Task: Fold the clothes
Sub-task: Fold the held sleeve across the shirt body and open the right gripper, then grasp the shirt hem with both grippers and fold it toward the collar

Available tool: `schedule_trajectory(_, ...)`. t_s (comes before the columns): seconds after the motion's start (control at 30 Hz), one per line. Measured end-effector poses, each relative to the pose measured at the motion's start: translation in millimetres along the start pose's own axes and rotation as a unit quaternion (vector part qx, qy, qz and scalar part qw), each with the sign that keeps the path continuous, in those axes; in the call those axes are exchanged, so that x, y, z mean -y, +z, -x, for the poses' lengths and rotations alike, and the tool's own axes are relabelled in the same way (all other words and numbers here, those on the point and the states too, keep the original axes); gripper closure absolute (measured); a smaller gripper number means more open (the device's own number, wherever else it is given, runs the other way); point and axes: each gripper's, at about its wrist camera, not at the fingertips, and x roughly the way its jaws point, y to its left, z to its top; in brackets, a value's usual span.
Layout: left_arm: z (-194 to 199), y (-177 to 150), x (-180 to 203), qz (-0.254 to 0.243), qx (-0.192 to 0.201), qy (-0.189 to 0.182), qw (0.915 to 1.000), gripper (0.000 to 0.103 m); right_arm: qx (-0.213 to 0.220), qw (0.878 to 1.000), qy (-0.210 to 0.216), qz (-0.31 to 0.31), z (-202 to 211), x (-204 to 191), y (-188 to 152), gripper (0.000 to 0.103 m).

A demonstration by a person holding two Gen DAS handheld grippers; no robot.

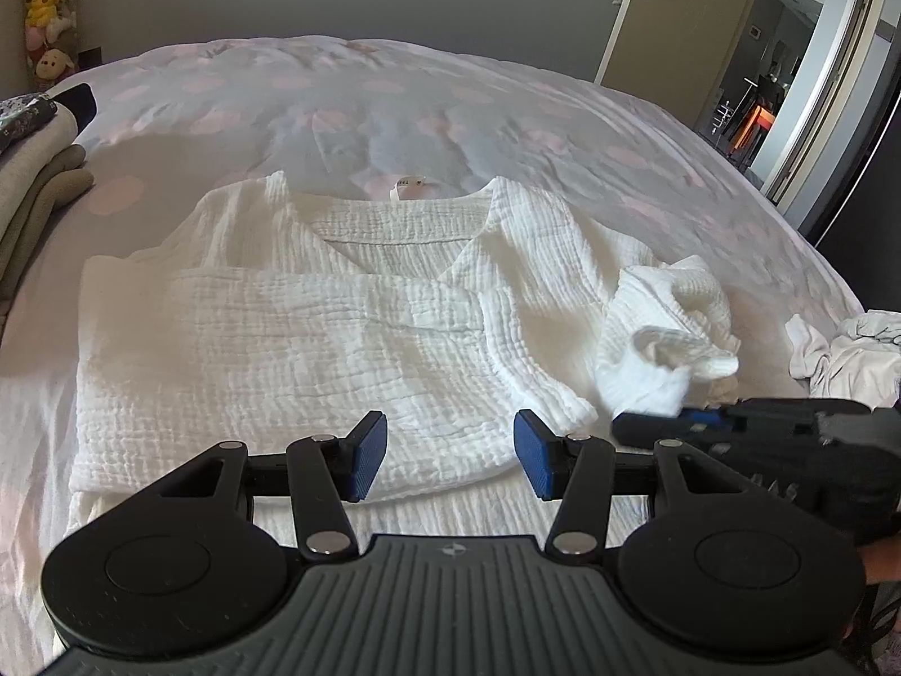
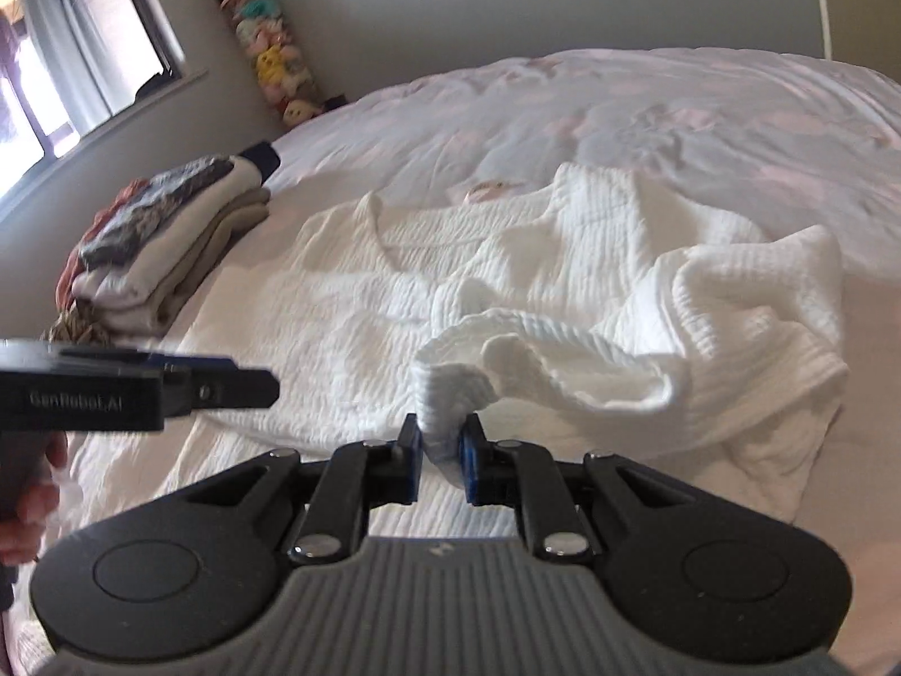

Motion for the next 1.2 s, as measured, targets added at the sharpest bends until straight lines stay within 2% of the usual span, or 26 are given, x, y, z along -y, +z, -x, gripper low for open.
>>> schedule_trajectory(0.23,-8.1,15.9,21.8,-0.032,0.006,-0.029,0.9991,0.055,-0.036,0.998,0.016,0.04,-3.2,-6.7,-6.8,0.06)
schedule_trajectory(0.37,-10.2,20.0,41.5,-0.07,0.004,-0.047,0.9964,0.052,-0.043,0.998,0.002,0.052,4.1,-0.5,-5.2,0.05)
schedule_trajectory(0.53,-13.7,16.7,62.5,-0.109,-0.006,-0.063,0.992,0.052,-0.047,0.998,-0.009,0.049,13.7,11.0,-4.5,0.048)
schedule_trajectory(0.67,-21.4,12.1,79.2,-0.143,-0.021,-0.073,0.9868,0.047,-0.054,0.997,-0.017,0.059,20.7,17.9,-6.0,0.033)
schedule_trajectory(0.8,-36.2,6.3,97.3,-0.184,-0.036,-0.07,0.9798,0.045,-0.06,0.997,-0.025,0.052,25.7,28.3,-8.3,0.031)
schedule_trajectory(1.0,-62.0,-0.1,115.1,-0.255,-0.047,-0.028,0.9654,0.046,-0.073,0.996,-0.034,0.045,28.8,42.2,-11.1,0.03)
schedule_trajectory(1.03,-66.5,-0.7,116.4,-0.265,-0.053,-0.021,0.9627,0.048,-0.077,0.996,-0.034,0.043,28.5,44.8,-11.6,0.03)
schedule_trajectory(1.07,-71.2,-1.3,117.2,-0.273,-0.062,-0.013,0.9601,0.057,-0.079,0.995,-0.038,0.042,28.4,47.4,-12.0,0.03)
schedule_trajectory(1.1,-75.8,-1.8,117.9,-0.28,-0.07,-0.006,0.9573,0.076,-0.08,0.995,-0.044,0.039,28.5,50.6,-12.0,0.03)
schedule_trajectory(1.17,-79.8,2.0,114.9,-0.267,-0.076,-0.009,0.9606,0.095,-0.079,0.995,-0.052,0.028,30.2,57.9,-11.5,0.03)
schedule_trajectory(1.2,-81.3,4.4,113.0,-0.258,-0.078,-0.013,0.963,0.096,-0.078,0.995,-0.055,0.022,31.1,61.6,-11.3,0.03)
